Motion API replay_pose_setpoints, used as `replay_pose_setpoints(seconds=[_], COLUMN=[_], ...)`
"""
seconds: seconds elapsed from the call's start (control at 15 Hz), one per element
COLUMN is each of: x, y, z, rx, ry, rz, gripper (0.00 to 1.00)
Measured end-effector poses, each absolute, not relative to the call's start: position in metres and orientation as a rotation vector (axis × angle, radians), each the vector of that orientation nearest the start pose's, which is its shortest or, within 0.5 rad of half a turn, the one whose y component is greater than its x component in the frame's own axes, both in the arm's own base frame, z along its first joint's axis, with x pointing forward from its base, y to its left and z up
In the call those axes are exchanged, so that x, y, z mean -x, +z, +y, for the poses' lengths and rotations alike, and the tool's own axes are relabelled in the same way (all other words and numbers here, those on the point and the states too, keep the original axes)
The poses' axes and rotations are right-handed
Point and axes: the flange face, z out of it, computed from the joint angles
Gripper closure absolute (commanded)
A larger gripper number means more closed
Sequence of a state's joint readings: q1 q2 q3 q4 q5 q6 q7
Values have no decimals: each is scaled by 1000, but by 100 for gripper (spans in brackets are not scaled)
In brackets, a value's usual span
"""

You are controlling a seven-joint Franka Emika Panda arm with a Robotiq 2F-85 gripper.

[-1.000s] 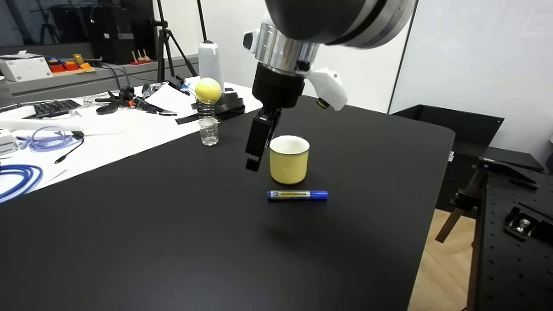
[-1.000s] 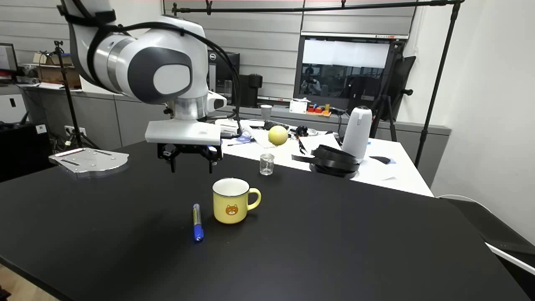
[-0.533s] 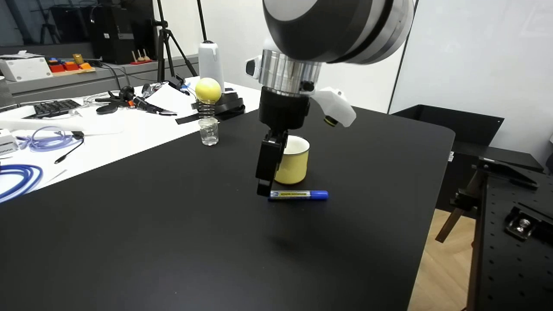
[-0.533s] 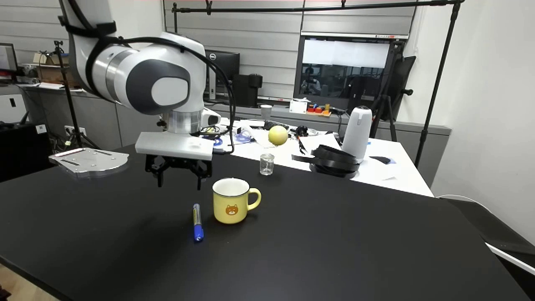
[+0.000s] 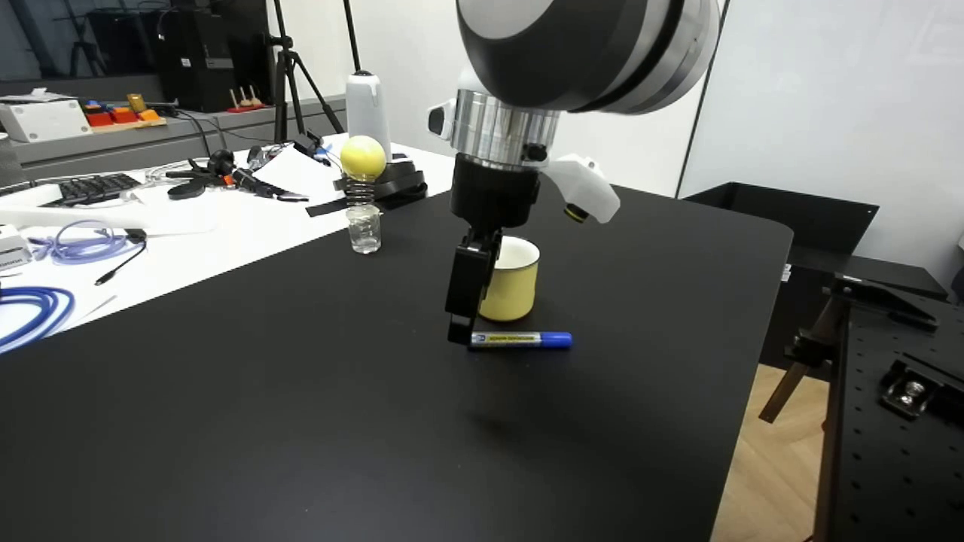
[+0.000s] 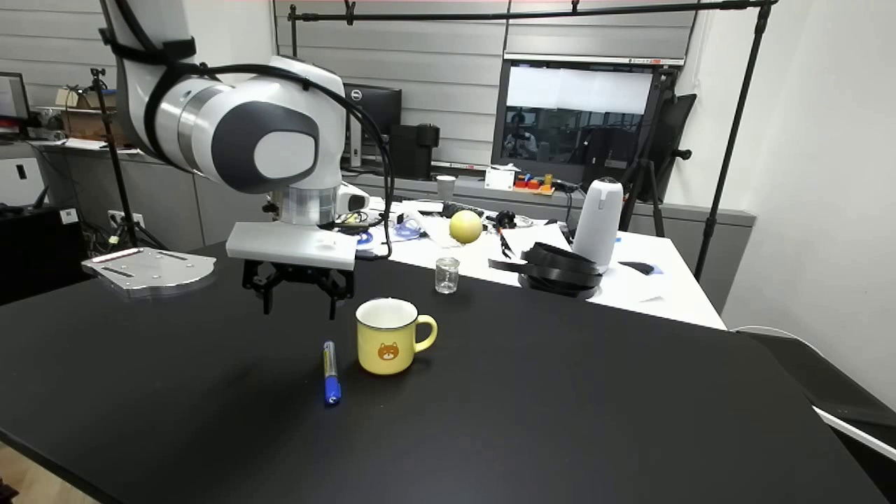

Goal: Pick the marker and put it in the cup

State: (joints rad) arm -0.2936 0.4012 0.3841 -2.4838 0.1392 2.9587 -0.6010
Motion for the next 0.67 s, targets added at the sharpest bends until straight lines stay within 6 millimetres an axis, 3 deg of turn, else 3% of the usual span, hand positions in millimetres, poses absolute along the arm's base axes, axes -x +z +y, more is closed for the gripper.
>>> replay_pose_setpoints(seconds=[0.27, 0.67], x=[-474, -474], y=[153, 145], z=[45, 26], rx=[2893, 2960], ry=[-204, -221], rz=[-790, -826], gripper=[0, 0])
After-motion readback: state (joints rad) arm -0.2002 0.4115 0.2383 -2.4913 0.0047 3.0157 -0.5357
